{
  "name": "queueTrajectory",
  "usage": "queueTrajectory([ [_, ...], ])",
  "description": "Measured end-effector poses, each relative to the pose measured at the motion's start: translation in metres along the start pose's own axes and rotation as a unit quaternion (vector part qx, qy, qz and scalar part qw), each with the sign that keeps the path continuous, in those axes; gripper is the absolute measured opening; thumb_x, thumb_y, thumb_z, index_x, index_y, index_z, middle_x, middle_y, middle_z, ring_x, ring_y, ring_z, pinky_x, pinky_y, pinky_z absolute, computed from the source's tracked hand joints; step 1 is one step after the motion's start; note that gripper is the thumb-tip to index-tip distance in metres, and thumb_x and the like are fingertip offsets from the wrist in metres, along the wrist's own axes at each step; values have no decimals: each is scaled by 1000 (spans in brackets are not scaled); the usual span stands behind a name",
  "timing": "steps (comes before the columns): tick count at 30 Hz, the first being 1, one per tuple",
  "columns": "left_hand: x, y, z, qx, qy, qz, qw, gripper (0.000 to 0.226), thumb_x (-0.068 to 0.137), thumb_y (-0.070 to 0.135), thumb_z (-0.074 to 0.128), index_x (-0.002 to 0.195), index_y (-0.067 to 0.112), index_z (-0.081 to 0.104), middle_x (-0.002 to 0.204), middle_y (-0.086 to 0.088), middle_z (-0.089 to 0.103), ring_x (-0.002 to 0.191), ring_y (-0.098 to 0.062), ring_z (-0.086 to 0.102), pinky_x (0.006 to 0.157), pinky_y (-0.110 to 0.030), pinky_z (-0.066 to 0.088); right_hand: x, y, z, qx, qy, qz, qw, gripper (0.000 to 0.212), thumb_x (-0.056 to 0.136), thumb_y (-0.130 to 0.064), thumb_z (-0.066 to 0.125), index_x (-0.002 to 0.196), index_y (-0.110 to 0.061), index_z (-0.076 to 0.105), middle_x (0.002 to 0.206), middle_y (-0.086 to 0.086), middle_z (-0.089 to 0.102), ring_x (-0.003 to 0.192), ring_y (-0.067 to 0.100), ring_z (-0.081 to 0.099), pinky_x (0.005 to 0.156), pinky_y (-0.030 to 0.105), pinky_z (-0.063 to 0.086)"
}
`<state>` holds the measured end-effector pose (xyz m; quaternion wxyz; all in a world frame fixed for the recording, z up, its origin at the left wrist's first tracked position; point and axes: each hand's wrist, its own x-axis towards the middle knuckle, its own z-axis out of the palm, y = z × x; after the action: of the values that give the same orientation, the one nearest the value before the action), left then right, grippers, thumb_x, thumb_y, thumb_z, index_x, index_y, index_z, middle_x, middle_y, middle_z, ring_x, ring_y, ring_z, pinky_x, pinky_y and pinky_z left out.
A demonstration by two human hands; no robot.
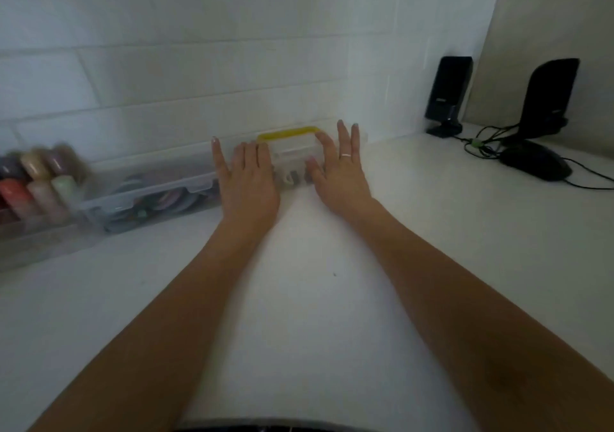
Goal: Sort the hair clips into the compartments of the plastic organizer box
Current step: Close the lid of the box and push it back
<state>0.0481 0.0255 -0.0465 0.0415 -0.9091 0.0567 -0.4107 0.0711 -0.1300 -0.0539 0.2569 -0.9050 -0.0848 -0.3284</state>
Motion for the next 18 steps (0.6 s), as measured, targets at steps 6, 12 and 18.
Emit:
queueTrajectory([
  [6,2,-10,10,-3,26,-13,1000,43,83,23,44,121,6,56,111,-12,63,108,-31,59,107,-64,29,16,-3,6,110,-36,-1,993,54,95,-36,39,145,-19,27,156,17,-4,142,35,-15,114,36,-7],
  [12,1,-13,11,3,25,-52,998,41,83,26,48,121,14,58,111,-12,63,109,-32,59,103,-69,25,18,-4,-5,220,44,147,963,59,99,-29,36,149,-14,9,157,13,3,143,28,8,115,40,12],
  [18,2,-11,3,-50,-16,-50,997,48,85,33,37,125,15,57,117,-12,62,115,-32,56,111,-61,18,18,8,-19,244,-29,160,956,55,100,-22,34,150,-21,9,158,9,5,143,28,15,112,33,17],
])
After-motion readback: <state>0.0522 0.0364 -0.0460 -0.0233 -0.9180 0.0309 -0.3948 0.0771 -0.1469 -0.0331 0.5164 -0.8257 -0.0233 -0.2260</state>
